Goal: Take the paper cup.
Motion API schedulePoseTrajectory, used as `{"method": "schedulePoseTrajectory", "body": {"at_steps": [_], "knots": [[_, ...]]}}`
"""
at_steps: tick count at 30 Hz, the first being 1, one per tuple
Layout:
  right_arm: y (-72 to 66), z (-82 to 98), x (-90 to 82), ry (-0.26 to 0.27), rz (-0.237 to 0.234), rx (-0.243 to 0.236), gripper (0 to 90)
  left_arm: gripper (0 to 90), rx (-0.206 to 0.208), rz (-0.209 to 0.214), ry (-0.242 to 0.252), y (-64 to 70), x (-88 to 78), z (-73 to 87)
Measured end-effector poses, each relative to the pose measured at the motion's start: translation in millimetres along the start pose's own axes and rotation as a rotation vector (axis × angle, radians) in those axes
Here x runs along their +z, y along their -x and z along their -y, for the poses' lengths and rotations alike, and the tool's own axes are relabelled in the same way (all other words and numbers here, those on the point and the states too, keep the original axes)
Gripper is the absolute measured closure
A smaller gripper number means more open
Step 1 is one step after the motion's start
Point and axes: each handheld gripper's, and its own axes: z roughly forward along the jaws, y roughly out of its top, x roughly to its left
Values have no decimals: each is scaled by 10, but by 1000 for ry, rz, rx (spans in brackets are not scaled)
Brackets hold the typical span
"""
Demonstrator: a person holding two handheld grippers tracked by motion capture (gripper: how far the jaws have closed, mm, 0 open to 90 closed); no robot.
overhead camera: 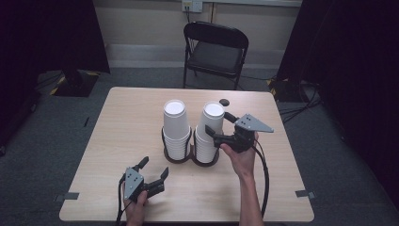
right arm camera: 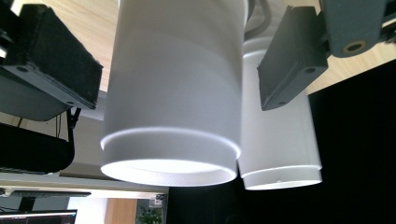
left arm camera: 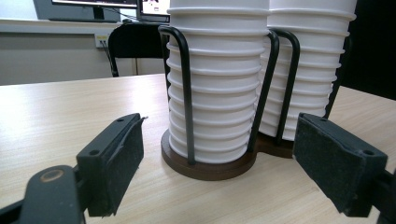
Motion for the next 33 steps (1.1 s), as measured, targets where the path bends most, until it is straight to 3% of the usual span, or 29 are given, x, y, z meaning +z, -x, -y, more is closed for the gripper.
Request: {"method": "schedulePoseTrajectory", "body": {"at_steps": [5,21,33], "knots": [[31,-33,115,3,-26,15,135,162,2,2,2,2,0,0],[35,90,365,-79,-12,23,134,162,6,2,5,6,-6,2],[36,144,404,-109,-3,14,136,162,9,1,7,6,-8,3]]}}
